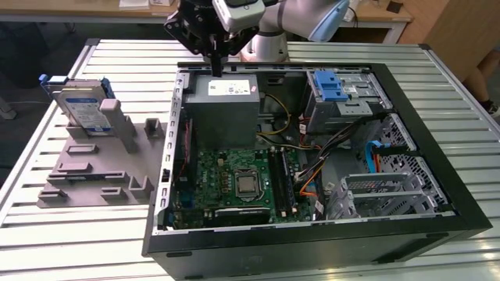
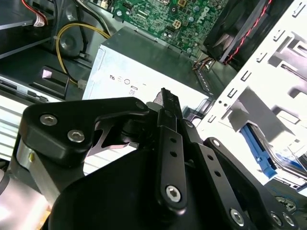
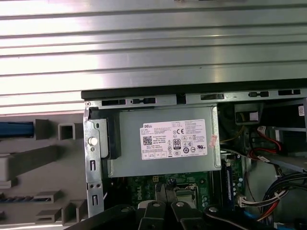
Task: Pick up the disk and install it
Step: 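Reach for the disk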
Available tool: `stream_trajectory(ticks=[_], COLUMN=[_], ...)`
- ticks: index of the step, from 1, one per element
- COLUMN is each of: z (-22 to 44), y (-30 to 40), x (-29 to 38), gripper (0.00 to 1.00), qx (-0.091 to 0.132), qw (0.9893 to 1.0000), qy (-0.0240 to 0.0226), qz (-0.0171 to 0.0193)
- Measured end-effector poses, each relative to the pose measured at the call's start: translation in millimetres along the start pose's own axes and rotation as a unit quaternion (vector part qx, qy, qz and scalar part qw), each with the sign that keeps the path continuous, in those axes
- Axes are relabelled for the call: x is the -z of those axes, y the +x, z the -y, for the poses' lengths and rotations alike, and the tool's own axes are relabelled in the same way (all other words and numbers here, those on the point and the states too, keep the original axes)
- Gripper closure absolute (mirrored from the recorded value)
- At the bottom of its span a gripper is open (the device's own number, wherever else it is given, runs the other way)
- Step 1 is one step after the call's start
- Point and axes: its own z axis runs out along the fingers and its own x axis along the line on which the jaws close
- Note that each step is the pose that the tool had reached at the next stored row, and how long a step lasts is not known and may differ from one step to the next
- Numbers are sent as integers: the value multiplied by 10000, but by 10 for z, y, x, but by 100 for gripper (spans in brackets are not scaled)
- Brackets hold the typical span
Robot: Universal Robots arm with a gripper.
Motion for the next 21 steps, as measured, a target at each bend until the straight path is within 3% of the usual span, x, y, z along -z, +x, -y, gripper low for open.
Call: stream_trajectory(ticks=[21], z=[-6], y=[185], x=[-5], gripper=[89], qx=[0], qw=[10000], qy=[1], qz=[0])
